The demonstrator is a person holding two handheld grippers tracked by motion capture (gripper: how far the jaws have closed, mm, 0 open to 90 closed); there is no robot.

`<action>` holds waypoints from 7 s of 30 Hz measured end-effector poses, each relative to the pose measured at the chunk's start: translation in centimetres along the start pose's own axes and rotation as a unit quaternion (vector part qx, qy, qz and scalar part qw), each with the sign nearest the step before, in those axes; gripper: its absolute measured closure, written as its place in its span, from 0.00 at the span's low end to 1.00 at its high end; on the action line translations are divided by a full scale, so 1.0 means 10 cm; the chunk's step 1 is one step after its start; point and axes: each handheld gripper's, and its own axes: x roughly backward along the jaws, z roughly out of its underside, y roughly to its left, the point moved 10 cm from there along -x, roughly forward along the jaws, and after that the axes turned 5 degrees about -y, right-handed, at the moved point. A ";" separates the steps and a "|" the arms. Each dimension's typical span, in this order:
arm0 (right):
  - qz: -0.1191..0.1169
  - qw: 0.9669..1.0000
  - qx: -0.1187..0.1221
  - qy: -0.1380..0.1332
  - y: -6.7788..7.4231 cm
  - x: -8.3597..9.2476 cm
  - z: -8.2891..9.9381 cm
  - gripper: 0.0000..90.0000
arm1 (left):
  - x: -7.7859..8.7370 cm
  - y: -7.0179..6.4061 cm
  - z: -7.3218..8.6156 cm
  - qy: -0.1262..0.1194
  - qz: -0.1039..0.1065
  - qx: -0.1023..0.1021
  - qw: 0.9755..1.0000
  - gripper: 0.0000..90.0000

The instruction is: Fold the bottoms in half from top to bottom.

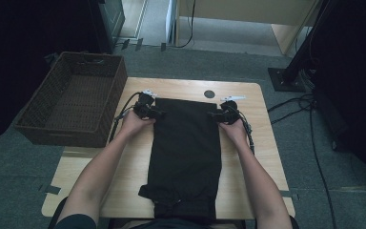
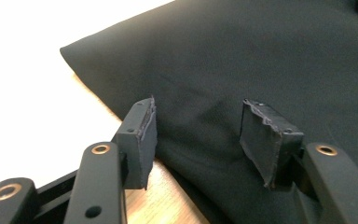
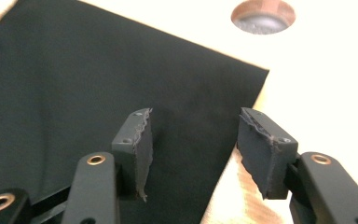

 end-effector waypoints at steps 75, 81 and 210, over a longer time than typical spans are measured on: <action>-0.086 0.996 0.031 0.016 0.91 0.71 0.70 0.89 | 0.61 -0.91 0.71 -0.011 0.066 -0.023 0.997 0.89; -0.075 0.997 0.010 -0.002 0.74 0.56 0.56 0.86 | 0.45 -0.74 0.54 -0.029 0.058 -0.009 0.998 0.88; -0.070 0.997 0.021 0.008 0.78 0.46 0.37 0.86 | 0.48 -0.65 0.31 -0.050 0.056 0.015 0.997 0.87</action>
